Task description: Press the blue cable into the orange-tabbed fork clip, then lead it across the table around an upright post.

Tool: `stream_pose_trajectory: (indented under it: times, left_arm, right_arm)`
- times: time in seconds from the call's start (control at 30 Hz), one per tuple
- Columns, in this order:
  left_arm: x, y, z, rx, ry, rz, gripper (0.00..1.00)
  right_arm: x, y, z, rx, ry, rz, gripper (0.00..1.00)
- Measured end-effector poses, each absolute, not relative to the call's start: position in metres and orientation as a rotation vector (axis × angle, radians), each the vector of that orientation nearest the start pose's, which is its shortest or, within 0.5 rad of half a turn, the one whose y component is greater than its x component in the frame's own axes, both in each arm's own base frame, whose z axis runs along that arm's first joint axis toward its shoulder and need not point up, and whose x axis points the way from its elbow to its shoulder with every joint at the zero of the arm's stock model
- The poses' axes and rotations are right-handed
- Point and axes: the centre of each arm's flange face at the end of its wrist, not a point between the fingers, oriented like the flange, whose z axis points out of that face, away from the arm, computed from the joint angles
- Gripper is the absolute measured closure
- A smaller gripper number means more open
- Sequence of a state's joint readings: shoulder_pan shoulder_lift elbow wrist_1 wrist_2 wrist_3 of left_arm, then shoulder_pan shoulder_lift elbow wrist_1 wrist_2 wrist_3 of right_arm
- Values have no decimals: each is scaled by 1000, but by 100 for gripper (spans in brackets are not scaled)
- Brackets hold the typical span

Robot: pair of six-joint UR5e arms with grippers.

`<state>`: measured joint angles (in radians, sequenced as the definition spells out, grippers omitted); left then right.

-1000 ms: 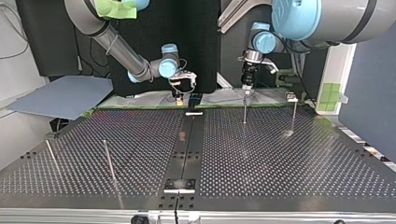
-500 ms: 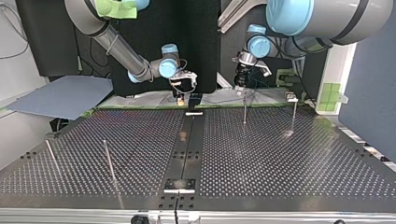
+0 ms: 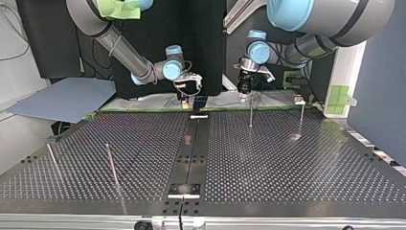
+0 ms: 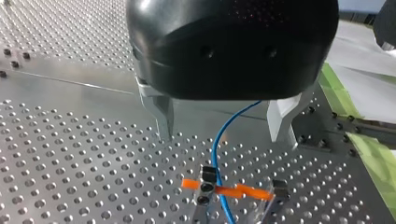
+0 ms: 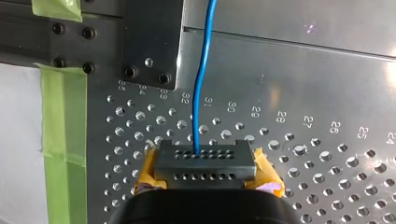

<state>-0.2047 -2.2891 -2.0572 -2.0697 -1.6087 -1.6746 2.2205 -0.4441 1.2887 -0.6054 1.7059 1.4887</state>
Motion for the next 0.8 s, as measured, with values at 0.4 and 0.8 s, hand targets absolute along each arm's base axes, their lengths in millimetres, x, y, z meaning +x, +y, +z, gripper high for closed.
stream_pose_trajectory:
  times: [0.4,0.8]
  left_arm:
    - [484,-241,7,29,1717,-160,0]
    - [506,-254,-25,28,1774,-122,0]
  right_arm:
    - [530,-497,-68,1818,-929,1340,100]
    - [532,-495,-68,1822,-925,1342,100]
